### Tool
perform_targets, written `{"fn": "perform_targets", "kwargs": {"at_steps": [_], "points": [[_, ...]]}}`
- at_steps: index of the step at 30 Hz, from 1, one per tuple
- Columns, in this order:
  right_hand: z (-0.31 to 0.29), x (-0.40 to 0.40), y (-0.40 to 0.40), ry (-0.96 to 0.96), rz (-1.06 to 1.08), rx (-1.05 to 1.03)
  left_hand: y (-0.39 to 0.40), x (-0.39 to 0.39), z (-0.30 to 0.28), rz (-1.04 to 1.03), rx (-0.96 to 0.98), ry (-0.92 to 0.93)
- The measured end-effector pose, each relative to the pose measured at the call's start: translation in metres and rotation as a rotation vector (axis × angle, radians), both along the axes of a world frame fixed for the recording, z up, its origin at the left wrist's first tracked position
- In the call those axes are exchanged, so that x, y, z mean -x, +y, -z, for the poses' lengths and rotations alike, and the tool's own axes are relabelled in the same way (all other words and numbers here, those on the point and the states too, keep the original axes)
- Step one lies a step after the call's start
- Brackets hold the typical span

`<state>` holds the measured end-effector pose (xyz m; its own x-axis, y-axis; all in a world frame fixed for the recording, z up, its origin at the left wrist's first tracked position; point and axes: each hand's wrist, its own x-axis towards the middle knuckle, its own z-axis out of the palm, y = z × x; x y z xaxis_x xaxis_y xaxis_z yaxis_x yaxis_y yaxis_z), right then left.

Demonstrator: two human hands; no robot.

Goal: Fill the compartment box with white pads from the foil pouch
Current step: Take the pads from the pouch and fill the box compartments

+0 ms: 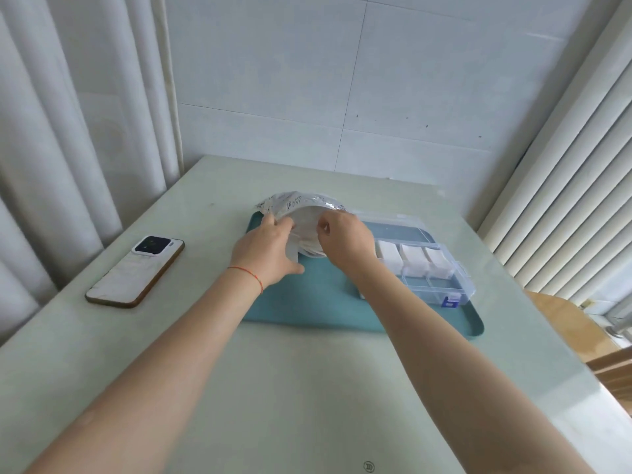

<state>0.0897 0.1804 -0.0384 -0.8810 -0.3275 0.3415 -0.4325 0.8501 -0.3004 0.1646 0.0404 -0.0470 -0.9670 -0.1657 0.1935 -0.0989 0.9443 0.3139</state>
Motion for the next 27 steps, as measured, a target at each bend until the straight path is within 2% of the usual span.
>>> {"fn": "perform_targets", "kwargs": {"at_steps": [3,6,9,15,18,23,27], "points": [[0.002,0.002,0.004,-0.019,0.010,0.039,0.003,0.001,0.006,-0.015,0.134,-0.022],[0.008,0.003,0.006,-0.074,0.012,0.118,0.006,0.003,0.013,-0.045,0.214,0.090],[0.011,0.001,0.008,-0.126,0.020,0.210,0.008,0.004,0.014,-0.060,0.182,0.154],[0.008,-0.007,0.019,-0.227,0.025,0.468,0.011,0.005,0.018,-0.116,0.169,0.134],[0.008,-0.011,0.026,-0.282,0.019,0.629,0.010,0.007,0.023,-0.134,0.024,0.179],[0.004,-0.015,0.034,-0.444,0.026,0.903,0.011,0.002,0.018,-0.130,-0.353,0.251],[0.004,-0.013,0.039,-0.571,0.029,1.067,0.016,-0.002,0.008,-0.096,-0.788,0.375]]}}
